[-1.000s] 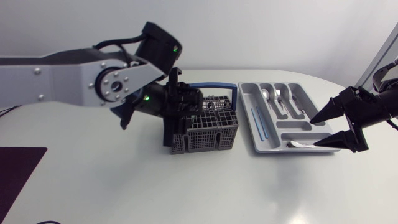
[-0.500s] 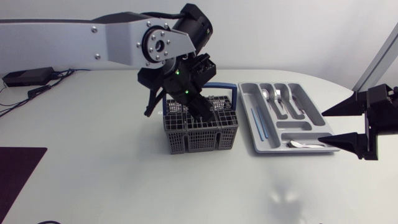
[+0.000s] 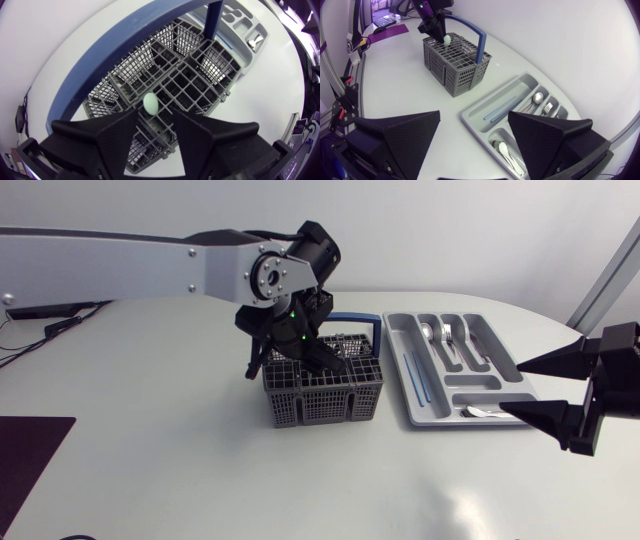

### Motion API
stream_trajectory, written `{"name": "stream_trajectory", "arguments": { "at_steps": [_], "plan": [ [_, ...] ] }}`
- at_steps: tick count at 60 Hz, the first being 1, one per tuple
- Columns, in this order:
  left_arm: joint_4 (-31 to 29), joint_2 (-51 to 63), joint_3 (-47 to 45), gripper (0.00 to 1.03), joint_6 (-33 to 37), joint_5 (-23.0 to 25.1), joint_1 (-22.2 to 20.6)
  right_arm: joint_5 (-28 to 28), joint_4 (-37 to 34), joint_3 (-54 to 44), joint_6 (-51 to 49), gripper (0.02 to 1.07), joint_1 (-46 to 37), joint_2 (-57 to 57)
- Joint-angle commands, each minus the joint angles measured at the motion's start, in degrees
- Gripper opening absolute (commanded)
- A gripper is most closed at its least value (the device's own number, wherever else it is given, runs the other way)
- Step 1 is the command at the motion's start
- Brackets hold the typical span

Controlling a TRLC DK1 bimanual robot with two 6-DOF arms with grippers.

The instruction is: Unload the cutlery basket into the drawer organizer.

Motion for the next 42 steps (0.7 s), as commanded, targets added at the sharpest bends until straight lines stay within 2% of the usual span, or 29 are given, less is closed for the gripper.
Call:
{"name": "stream_trajectory", "arguments": {
  "at_steps": [1,8,11,16,33,42],
  "plan": [
    [1.8,1.4,-1.6,0.42,-3.0,-1.2,-0.1,-0.2,0.6,-2.7,1.9,0.99,1.0,-1.3],
    [5.0,1.2,-3.8,0.42,-4.2,-3.0,-0.7,0.0,1.2,-4.1,1.7,0.99,1.1,-2.5],
    [7.0,0.8,-5.2,0.34,-4.6,-3.8,-1.1,0.1,1.2,-4.3,1.7,0.99,1.1,-2.6],
    [10.1,-0.2,-7.8,0.26,-5.0,-5.5,-1.8,0.1,1.3,-4.6,1.4,0.99,1.1,-2.8],
    [15.8,-5.1,-13.9,0.2,-5.5,-5.8,-2.6,0.4,2.1,-5.9,1.3,0.99,1.5,-3.1],
    [18.9,-8.9,-17.1,0.11,-5.5,-5.8,-2.9,0.5,2.1,-6.3,1.5,0.99,2.4,-3.2]
  ]
}}
